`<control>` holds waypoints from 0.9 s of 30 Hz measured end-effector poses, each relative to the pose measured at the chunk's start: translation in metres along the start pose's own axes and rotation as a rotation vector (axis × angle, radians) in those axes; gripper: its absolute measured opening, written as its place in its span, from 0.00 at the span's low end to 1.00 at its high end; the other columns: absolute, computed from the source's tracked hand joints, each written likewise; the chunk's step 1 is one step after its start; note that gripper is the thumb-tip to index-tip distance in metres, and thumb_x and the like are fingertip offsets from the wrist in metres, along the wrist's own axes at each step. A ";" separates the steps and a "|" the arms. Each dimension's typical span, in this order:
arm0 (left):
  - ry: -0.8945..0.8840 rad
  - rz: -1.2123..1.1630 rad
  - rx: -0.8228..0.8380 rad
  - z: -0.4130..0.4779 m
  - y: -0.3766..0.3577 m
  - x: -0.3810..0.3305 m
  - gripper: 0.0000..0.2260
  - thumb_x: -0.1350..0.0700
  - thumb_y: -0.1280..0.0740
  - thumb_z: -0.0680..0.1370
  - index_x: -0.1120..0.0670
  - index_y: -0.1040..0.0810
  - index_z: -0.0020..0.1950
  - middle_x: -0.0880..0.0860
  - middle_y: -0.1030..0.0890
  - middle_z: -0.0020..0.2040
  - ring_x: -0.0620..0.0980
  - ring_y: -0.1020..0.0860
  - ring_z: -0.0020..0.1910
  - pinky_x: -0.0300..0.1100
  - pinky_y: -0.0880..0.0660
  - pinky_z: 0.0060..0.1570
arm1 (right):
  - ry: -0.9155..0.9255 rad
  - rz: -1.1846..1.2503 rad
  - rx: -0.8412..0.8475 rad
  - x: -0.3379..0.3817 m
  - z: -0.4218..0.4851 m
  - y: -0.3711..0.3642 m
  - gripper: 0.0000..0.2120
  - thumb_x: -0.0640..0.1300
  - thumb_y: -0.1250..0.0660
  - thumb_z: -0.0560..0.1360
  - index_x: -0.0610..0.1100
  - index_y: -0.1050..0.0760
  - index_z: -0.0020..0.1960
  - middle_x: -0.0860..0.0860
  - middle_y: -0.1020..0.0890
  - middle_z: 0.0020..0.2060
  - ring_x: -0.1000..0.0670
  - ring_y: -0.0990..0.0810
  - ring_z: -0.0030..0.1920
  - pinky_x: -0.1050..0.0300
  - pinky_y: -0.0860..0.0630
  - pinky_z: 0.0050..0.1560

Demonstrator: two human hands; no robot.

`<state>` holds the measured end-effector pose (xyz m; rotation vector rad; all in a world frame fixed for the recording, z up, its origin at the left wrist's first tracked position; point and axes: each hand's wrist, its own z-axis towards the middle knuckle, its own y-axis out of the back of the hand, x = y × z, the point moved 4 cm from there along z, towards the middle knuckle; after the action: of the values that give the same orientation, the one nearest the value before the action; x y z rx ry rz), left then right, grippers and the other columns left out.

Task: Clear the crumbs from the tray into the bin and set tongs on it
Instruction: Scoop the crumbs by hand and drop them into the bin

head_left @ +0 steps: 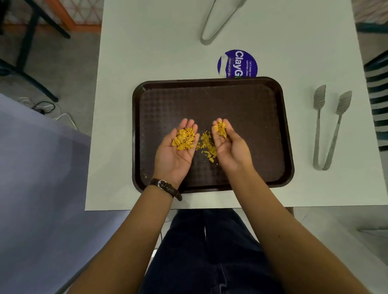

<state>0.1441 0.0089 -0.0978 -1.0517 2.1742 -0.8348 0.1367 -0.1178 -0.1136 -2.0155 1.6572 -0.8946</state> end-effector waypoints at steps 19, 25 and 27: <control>0.086 0.101 0.057 -0.071 -0.025 0.186 0.18 0.56 0.46 0.80 0.60 0.16 0.48 0.56 0.16 0.51 0.50 0.18 0.51 0.45 0.23 0.55 | -0.067 -0.183 0.111 0.133 -0.122 0.120 0.12 0.36 0.44 0.79 0.34 0.25 0.56 0.39 0.17 0.49 0.44 0.16 0.49 0.51 0.22 0.57; 0.107 -0.080 0.024 -0.113 0.017 0.314 0.15 0.59 0.43 0.76 0.61 0.17 0.46 0.57 0.16 0.48 0.51 0.17 0.48 0.45 0.23 0.54 | -0.175 -0.257 0.128 0.195 -0.160 0.224 0.12 0.37 0.45 0.79 0.33 0.25 0.54 0.40 0.16 0.47 0.45 0.16 0.49 0.51 0.23 0.58; 0.091 -0.126 -0.025 -0.118 0.033 0.352 0.14 0.59 0.41 0.73 0.62 0.16 0.45 0.58 0.16 0.47 0.51 0.16 0.46 0.46 0.23 0.52 | -0.190 -0.273 0.105 0.210 -0.166 0.257 0.11 0.36 0.45 0.79 0.32 0.25 0.53 0.40 0.16 0.46 0.46 0.16 0.47 0.51 0.23 0.57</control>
<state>-0.1396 -0.2307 -0.1255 -1.1947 2.2163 -0.9312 -0.1419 -0.3639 -0.1111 -2.2103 1.2300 -0.8293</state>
